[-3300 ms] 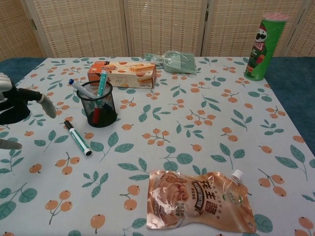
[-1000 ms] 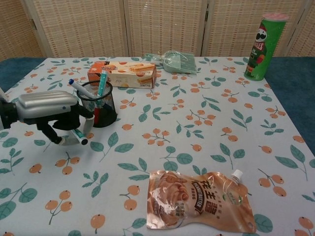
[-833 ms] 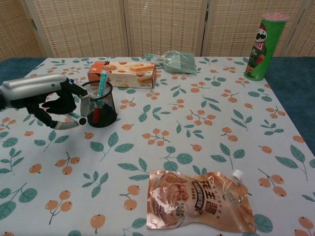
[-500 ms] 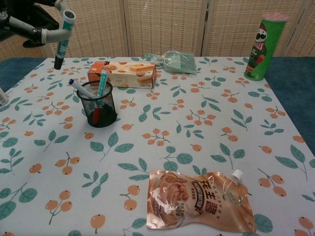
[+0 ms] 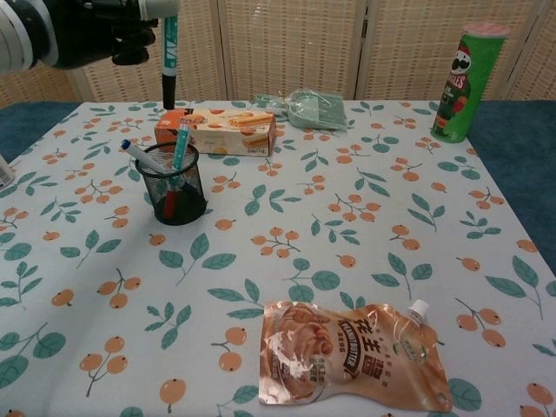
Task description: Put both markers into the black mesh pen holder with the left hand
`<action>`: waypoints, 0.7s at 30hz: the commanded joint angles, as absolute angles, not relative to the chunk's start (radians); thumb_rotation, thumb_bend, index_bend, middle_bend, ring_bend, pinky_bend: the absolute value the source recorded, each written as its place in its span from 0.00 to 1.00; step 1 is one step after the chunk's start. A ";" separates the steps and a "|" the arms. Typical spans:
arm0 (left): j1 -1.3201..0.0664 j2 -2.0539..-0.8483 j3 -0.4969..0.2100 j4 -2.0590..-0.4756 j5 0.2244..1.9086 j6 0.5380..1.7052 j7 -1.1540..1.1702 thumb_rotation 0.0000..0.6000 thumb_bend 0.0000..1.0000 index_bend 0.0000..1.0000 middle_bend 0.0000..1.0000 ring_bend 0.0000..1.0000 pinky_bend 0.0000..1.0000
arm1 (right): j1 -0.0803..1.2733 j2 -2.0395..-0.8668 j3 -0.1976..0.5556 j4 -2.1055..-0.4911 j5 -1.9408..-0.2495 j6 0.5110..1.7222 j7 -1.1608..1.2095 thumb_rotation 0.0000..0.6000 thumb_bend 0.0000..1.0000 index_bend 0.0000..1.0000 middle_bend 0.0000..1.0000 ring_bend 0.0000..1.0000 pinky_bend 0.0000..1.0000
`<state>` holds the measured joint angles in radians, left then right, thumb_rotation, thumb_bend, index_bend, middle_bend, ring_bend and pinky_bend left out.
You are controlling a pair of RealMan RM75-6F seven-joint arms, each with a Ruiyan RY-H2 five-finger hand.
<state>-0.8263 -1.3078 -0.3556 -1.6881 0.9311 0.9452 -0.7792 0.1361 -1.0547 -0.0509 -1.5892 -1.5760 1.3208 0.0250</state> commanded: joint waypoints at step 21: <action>-0.773 -1.571 -0.341 -1.228 1.206 0.874 -1.062 1.00 0.43 0.62 0.96 0.86 0.91 | 0.109 -1.038 -0.062 -1.591 -1.613 1.376 0.053 1.00 0.21 0.12 0.00 0.00 0.02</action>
